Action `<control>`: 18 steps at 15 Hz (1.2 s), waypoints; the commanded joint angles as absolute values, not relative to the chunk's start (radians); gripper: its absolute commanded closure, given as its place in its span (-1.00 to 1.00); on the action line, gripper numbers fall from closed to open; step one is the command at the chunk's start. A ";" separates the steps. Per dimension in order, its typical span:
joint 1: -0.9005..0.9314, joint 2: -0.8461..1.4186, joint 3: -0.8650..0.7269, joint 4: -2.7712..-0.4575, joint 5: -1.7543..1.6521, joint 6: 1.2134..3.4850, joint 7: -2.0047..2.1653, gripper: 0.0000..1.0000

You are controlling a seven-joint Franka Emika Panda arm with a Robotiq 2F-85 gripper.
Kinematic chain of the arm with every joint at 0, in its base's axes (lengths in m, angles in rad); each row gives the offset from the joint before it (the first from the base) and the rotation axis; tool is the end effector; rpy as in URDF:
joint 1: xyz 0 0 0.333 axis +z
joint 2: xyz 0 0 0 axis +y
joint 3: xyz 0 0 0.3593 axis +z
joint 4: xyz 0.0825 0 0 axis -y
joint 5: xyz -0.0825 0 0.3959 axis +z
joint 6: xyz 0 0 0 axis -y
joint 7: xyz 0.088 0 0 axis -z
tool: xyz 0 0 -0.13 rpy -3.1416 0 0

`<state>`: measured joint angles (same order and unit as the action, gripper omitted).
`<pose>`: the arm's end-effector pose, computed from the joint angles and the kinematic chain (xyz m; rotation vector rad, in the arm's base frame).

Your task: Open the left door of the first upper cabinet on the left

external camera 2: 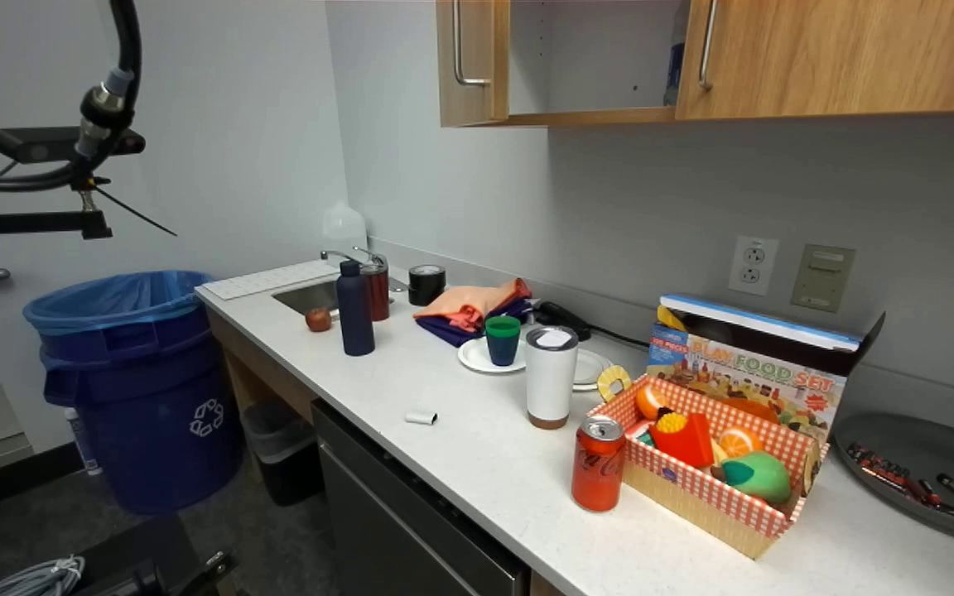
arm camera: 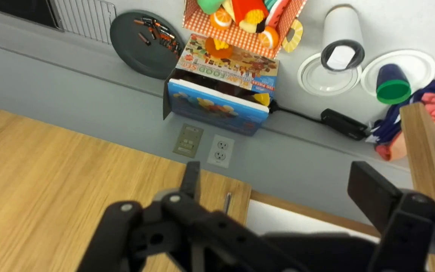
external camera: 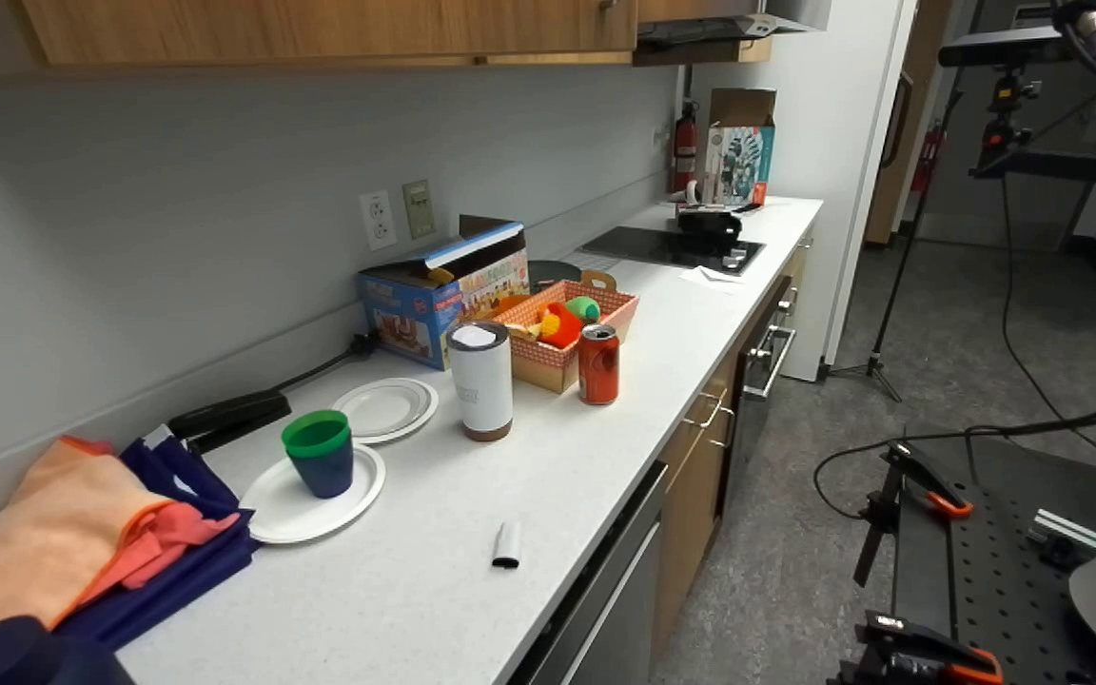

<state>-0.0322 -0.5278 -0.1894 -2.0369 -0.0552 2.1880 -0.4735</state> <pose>0.4172 -0.1256 0.7404 2.7820 0.3642 0.9417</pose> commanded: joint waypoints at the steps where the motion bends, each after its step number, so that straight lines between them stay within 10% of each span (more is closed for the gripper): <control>1: -0.012 -0.447 -0.199 -2.016 0.014 2.344 -0.360 -1.00; 18: 0.079 -0.386 -0.215 -2.039 0.356 2.398 -0.431 -1.00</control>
<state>0.0695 -0.3348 -0.2075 -2.0339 0.3446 2.4797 -0.3896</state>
